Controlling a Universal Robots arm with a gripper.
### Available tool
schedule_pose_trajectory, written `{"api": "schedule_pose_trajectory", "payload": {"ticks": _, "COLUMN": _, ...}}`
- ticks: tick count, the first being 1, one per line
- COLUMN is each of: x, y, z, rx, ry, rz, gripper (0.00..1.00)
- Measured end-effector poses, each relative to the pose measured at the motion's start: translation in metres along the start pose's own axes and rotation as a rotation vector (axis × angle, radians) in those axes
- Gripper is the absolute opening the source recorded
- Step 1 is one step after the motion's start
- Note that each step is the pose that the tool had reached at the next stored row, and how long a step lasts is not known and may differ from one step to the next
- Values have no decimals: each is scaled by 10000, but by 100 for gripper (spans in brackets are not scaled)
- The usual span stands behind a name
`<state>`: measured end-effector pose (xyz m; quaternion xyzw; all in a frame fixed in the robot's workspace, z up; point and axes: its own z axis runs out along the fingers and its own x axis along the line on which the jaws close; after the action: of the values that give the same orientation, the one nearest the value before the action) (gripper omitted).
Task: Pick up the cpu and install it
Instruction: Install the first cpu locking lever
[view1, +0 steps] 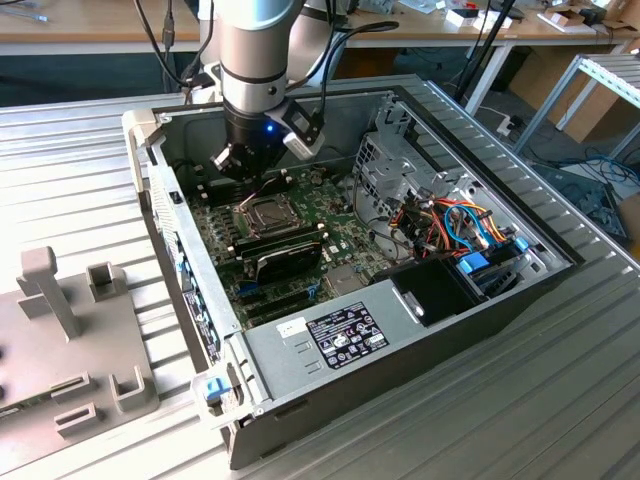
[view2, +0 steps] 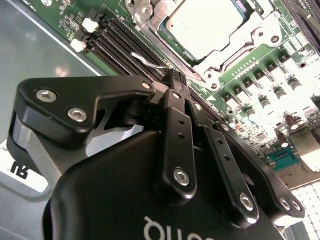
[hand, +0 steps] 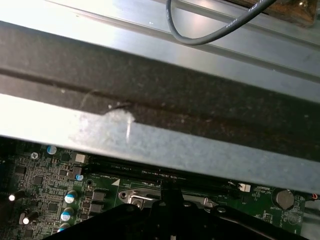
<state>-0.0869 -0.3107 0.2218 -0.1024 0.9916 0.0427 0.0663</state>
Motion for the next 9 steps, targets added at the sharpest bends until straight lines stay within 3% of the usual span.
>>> {"api": "schedule_pose_trajectory", "payload": {"ticks": 9, "x": -8, "y": -3, "z": 12, "rx": 0, "ry": -1, "rz": 1, "gripper": 11}}
